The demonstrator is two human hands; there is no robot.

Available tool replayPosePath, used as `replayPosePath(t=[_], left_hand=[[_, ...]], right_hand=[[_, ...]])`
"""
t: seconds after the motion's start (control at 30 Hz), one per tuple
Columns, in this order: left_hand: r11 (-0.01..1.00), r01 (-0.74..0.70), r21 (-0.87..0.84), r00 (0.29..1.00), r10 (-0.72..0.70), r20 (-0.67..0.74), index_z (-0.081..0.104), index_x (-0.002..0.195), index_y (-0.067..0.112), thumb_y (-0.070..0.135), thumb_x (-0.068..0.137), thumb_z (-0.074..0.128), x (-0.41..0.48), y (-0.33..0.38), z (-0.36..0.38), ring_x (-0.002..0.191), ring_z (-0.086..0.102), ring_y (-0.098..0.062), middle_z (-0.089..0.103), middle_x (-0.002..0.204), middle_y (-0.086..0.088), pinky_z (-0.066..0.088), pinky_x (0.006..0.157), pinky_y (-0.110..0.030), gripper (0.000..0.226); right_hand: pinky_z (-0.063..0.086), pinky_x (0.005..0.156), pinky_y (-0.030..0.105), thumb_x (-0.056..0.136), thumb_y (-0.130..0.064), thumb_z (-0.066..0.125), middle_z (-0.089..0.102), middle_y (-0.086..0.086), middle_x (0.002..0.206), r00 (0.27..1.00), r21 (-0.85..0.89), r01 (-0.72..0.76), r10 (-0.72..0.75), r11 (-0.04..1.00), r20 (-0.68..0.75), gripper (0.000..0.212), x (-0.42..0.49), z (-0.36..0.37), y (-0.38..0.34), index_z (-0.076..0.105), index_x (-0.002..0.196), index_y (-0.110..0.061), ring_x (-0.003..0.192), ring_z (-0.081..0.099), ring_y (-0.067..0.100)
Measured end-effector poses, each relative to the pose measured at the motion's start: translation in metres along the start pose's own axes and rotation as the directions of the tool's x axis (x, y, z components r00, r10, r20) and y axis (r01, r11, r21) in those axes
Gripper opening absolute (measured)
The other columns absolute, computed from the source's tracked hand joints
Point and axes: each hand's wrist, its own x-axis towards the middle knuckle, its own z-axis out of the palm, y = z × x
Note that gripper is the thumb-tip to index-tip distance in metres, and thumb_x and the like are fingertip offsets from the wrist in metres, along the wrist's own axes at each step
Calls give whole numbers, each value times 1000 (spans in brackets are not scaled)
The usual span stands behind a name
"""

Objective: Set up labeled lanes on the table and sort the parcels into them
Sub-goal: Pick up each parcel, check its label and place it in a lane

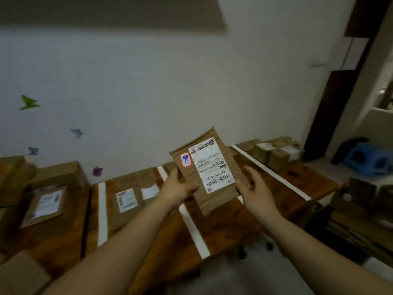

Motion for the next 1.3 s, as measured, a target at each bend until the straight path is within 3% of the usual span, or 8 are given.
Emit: replayPosePath(t=[0.2,0.37,0.6,0.73,0.83,1.0,1.2,1.3], left_hand=[[1000,3,17,996,-4,86,44,132,28,-4,86,59,39,-8,129,104,60,-24,59,118,-4,55,82,-47,59],[1000,16,22,997,-17,72,35,139,27,3,88,60,76,-9,176,96,59,-17,54,125,-1,56,70,-38,62],[987,88,131,996,-90,7,42,132,20,2,86,62,157,-43,185,105,53,-14,54,127,1,55,73,-32,53],[978,165,130,984,-172,44,39,140,23,1,87,59,217,-66,184,99,59,-16,56,117,1,56,79,-35,60],[961,187,205,977,-204,64,33,144,26,0,87,59,254,-80,190,102,57,-13,55,121,3,52,70,-22,68],[906,225,358,966,-257,42,20,149,29,1,87,59,292,-108,201,122,51,-19,43,144,0,52,72,-19,78],[841,274,467,955,-296,-29,22,149,26,2,87,59,332,-136,229,111,49,-5,49,134,3,52,77,-16,76],[822,316,474,948,-296,-120,15,151,26,3,90,56,347,-140,250,127,45,-13,43,143,2,46,96,-21,76]], right_hand=[[43,89,29,98,-37,48,56,-13,119,1000,-152,5,-2,988,15,37,44,-100,52,47,134,-36,108,52,8],[37,87,26,100,-37,42,46,-16,108,999,-206,-10,16,978,28,39,87,-133,78,40,139,-33,103,41,3],[37,104,36,96,-33,51,36,-8,148,988,-248,5,34,969,154,67,174,-101,116,11,149,-41,133,40,16],[37,96,26,92,-50,44,45,0,138,963,-367,5,94,930,253,57,238,-77,145,32,143,-29,124,46,17],[46,95,27,93,-46,46,52,-3,132,927,-376,9,134,926,351,43,284,-63,175,41,133,-34,117,52,12],[46,97,33,96,-35,48,45,-1,141,867,-420,-32,234,907,440,54,333,-47,212,27,146,-36,123,49,18],[46,98,31,99,-35,44,40,4,141,781,-473,44,264,880,566,57,387,-38,254,18,150,-32,112,48,14],[45,88,24,100,-36,41,35,4,141,755,-442,77,237,894,612,59,410,-44,270,11,150,-37,108,47,11]])
